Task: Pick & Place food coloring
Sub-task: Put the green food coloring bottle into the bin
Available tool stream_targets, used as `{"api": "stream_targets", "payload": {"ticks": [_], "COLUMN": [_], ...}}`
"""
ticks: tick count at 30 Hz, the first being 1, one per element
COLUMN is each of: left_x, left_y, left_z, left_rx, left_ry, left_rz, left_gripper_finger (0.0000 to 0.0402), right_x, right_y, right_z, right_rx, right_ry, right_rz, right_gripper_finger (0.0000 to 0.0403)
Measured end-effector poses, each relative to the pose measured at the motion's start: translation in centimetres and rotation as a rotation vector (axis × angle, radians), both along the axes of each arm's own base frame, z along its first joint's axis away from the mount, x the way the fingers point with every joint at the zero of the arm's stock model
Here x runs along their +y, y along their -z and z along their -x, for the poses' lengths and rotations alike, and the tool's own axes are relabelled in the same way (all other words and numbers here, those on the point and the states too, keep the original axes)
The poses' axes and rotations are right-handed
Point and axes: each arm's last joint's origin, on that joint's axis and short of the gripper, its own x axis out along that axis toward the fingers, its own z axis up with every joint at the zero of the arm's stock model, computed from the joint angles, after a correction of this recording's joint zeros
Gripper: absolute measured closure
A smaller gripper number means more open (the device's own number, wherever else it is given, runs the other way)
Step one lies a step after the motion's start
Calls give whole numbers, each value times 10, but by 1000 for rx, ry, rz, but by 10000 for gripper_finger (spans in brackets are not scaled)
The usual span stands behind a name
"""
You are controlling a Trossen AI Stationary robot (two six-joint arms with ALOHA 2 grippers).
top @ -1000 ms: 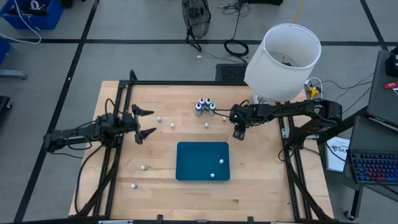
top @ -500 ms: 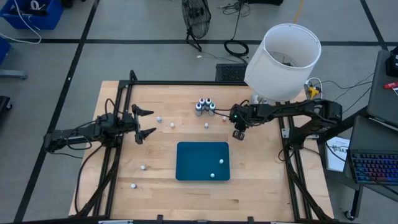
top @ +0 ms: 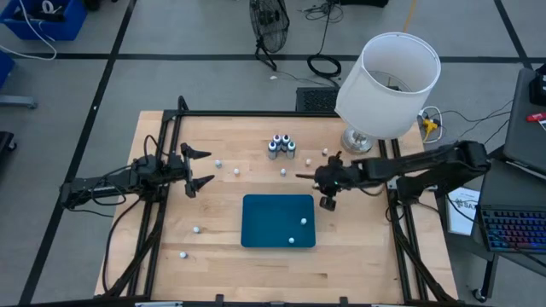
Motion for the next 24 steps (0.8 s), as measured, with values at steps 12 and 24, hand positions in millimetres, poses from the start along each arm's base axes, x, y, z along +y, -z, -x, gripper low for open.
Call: {"api": "stream_targets", "payload": {"ticks": [12,24], "left_x": [0,0], "left_y": [0,0], "left_z": [0,0], "left_rx": [0,0], "left_ry": [0,1], "left_rz": [0,0], "left_gripper_finger": [2,2], "right_x": [94,153], "right_y": [-58,-1], "right_z": [-68,-92], "right_rx": [10,393], "right_ry": [-271,-315], "right_rz": [64,61], "right_gripper_finger": [350,350]}}
